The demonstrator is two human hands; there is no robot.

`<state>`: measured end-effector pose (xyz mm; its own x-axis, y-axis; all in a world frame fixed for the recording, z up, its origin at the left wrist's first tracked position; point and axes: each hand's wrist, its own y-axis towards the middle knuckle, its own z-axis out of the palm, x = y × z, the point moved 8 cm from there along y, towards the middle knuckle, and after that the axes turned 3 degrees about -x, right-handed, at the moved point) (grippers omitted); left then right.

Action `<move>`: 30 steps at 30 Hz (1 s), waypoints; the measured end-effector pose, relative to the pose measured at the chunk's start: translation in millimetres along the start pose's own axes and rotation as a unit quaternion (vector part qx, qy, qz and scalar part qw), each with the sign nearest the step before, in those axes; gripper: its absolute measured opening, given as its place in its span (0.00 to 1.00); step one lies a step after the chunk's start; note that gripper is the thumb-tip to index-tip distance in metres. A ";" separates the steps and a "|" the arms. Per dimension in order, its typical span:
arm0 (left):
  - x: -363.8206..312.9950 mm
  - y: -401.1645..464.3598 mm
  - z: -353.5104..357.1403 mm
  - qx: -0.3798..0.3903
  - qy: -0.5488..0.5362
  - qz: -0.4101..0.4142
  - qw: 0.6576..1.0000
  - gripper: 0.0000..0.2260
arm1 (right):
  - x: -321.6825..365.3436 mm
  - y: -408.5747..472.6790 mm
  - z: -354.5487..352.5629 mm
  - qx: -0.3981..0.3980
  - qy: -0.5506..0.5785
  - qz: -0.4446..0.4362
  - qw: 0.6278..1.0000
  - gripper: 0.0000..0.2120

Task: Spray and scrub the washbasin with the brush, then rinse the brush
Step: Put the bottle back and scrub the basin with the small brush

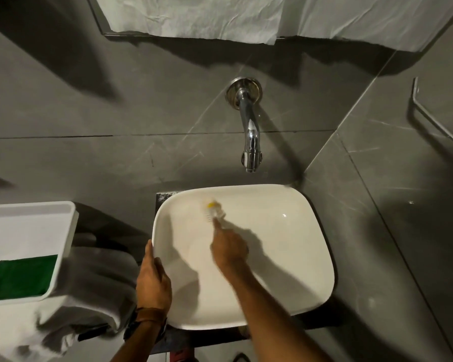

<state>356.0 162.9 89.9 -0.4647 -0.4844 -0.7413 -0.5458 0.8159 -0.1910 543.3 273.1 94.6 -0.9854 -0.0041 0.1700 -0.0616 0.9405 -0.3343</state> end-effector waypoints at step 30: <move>-9.7 -3.9 -3.0 -0.013 0.015 0.003 1.000 0.22 | -146.0 -102.9 -19.8 0.094 -0.060 0.075 0.991 0.15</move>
<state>360.5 163.5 99.7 -0.4886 -0.4901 -0.7218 -0.5605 0.8103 -0.1707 696.7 183.6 122.6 -0.9968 0.0800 -0.0034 0.0703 0.8541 -0.5153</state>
